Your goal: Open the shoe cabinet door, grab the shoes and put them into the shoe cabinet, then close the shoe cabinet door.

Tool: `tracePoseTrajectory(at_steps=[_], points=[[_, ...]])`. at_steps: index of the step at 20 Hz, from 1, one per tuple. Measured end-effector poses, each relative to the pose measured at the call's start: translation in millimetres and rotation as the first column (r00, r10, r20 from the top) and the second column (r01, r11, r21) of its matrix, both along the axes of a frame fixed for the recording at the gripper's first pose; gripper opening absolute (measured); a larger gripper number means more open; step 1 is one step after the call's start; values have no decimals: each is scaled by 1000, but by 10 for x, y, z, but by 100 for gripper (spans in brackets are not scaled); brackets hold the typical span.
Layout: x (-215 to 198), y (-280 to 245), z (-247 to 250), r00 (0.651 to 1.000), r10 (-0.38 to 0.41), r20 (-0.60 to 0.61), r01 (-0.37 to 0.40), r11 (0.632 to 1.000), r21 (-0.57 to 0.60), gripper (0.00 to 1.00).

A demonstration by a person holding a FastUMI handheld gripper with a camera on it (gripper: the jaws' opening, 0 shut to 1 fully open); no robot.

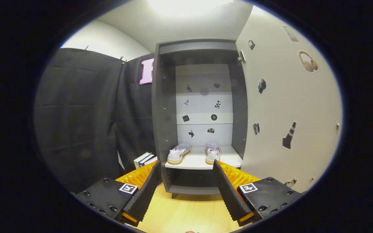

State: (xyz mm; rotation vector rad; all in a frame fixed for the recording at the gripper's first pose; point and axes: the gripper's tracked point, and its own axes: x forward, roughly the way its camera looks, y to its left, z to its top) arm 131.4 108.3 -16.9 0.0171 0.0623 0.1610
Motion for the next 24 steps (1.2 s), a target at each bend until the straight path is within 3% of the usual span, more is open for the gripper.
tracePoseTrajectory(at_steps=[4,9,14,19,24], points=[[-601,-277,-54,999,-30,-13,30,999,23,98],[-1212,-993,-212,989,-137,-49,137,991,-9,98],[-1573,-1804,-241,962,-264,-74,268,963,37,98],[-1479,-2611,-139,941,-334,-60,337,940,54,98],[-1070,-3178,127,945,-326,-27,326,945,16,98]])
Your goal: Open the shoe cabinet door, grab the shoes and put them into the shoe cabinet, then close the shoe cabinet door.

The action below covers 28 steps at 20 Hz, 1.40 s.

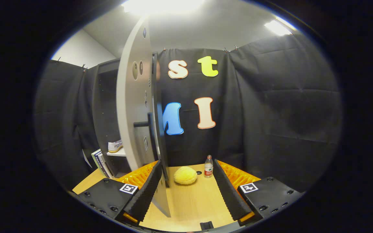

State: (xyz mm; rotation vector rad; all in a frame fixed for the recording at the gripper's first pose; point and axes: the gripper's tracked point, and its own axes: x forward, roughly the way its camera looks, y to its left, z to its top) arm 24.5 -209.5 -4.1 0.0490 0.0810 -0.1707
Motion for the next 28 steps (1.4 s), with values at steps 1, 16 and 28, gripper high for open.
tracePoseTrajectory(at_steps=[1,16,28], points=[[132,-21,11,1000,3,8,-3,1000,-13,98],[579,220,-16,999,40,12,-40,999,-26,95],[626,1184,-45,996,89,12,-89,996,-11,94]])
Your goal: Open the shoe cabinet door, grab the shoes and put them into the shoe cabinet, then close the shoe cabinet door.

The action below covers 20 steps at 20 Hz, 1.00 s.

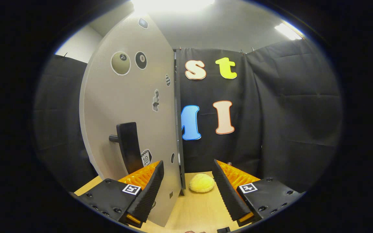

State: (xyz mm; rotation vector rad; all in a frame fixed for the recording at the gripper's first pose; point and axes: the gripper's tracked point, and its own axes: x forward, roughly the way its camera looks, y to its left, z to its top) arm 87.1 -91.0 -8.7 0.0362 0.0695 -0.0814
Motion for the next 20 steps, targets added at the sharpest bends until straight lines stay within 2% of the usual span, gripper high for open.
tracePoseTrajectory(at_steps=[3,8,12,20], points=[[54,311,-6,1000,24,-2,-24,1000,7,94],[242,821,-3,996,84,7,-83,995,-45,94],[415,1193,-31,990,140,-2,-140,990,-22,95],[408,1349,-17,988,152,2,-152,988,-31,97]])
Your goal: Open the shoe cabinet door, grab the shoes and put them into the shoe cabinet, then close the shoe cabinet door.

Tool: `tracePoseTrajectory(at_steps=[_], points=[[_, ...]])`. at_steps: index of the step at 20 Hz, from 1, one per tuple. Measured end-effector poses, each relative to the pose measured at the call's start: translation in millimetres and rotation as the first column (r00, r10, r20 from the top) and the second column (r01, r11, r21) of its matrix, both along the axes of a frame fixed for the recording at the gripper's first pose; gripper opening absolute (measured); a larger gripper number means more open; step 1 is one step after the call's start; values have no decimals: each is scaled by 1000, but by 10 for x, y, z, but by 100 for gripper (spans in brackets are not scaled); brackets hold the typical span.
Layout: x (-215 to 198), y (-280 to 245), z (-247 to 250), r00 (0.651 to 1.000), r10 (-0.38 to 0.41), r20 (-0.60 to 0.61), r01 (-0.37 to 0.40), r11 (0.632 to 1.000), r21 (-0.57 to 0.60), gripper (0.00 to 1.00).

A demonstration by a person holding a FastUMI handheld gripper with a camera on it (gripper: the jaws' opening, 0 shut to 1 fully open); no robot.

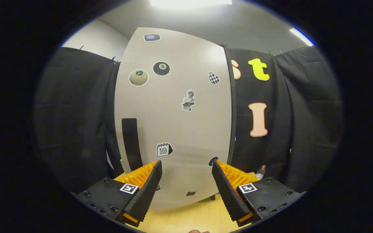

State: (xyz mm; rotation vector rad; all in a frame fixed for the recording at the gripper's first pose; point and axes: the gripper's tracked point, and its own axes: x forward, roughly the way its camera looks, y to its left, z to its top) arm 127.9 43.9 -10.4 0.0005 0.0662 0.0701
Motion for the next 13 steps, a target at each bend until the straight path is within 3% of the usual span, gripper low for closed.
tracePoseTrajectory(at_steps=[13], points=[[-114,-120,97,996,-90,15,90,996,-3,97]])
